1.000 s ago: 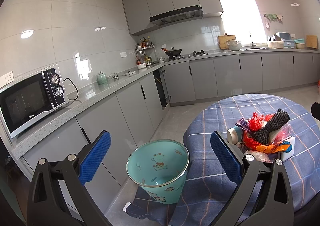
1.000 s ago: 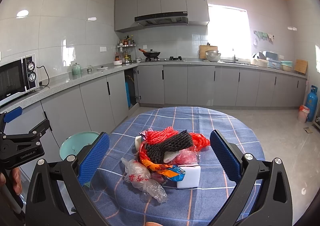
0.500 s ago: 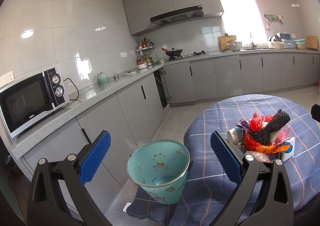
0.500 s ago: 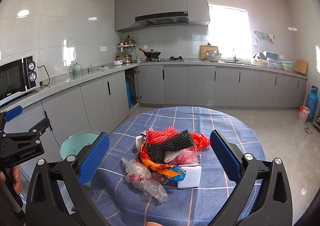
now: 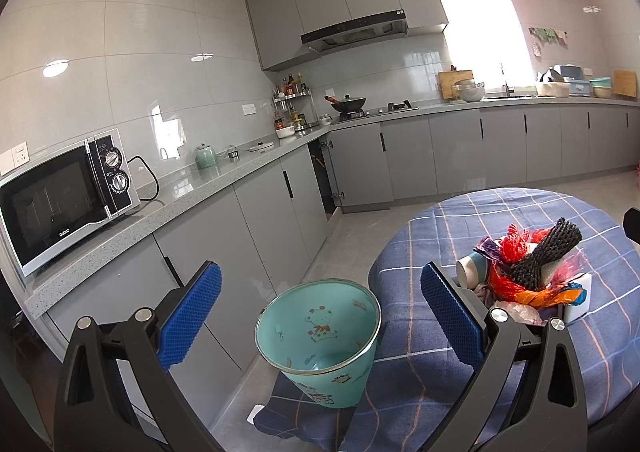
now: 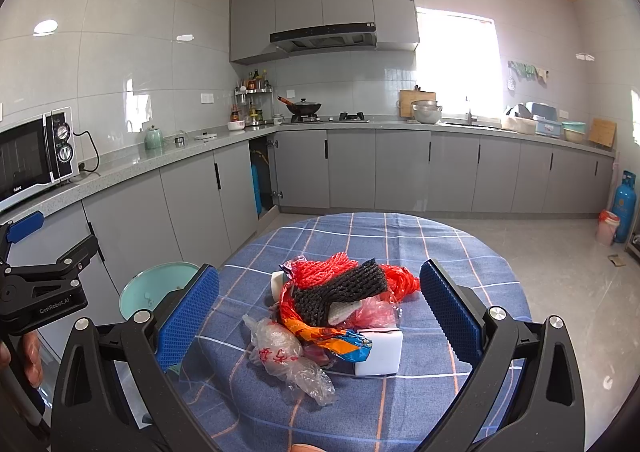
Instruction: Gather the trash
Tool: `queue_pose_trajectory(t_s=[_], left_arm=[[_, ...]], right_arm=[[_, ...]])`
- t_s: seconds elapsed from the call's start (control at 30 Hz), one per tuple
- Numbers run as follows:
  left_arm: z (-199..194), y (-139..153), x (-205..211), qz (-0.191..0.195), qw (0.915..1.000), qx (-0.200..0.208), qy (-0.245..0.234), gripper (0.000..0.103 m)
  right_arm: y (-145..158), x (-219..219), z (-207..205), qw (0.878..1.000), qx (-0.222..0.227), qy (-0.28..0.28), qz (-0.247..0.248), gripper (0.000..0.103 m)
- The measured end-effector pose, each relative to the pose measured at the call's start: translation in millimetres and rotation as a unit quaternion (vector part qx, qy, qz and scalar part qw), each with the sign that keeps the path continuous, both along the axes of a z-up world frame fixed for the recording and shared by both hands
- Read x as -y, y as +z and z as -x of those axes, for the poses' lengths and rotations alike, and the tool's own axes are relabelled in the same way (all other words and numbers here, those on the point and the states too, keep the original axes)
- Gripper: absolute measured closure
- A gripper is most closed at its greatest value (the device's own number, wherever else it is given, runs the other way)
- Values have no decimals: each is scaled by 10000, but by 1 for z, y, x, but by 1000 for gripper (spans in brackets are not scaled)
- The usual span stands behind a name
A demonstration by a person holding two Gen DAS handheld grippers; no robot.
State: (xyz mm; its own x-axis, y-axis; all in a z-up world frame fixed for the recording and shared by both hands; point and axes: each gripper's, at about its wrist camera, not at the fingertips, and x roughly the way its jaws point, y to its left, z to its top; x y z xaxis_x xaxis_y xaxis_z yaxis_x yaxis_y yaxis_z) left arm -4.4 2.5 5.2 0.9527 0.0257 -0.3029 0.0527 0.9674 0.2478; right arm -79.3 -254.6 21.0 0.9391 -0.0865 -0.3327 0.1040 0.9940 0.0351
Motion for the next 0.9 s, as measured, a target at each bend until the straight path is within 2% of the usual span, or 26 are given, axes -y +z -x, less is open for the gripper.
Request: queue_pose_trajectory(t_s=[0.4, 0.57, 0.9], left_arm=[[-14, -8, 6, -16, 9999, -127, 50, 5], [-23, -21, 26, -131, 9996, -227, -45, 5], [-40, -74, 95, -517, 9950, -710, -468, 5]], right_arm=[[-10, 23, -8, 9994, 17, -304, 144, 4], [-33, 54, -18, 9979, -171, -592, 199, 4], [-89, 93, -29, 9943, -581, -864, 210, 5]])
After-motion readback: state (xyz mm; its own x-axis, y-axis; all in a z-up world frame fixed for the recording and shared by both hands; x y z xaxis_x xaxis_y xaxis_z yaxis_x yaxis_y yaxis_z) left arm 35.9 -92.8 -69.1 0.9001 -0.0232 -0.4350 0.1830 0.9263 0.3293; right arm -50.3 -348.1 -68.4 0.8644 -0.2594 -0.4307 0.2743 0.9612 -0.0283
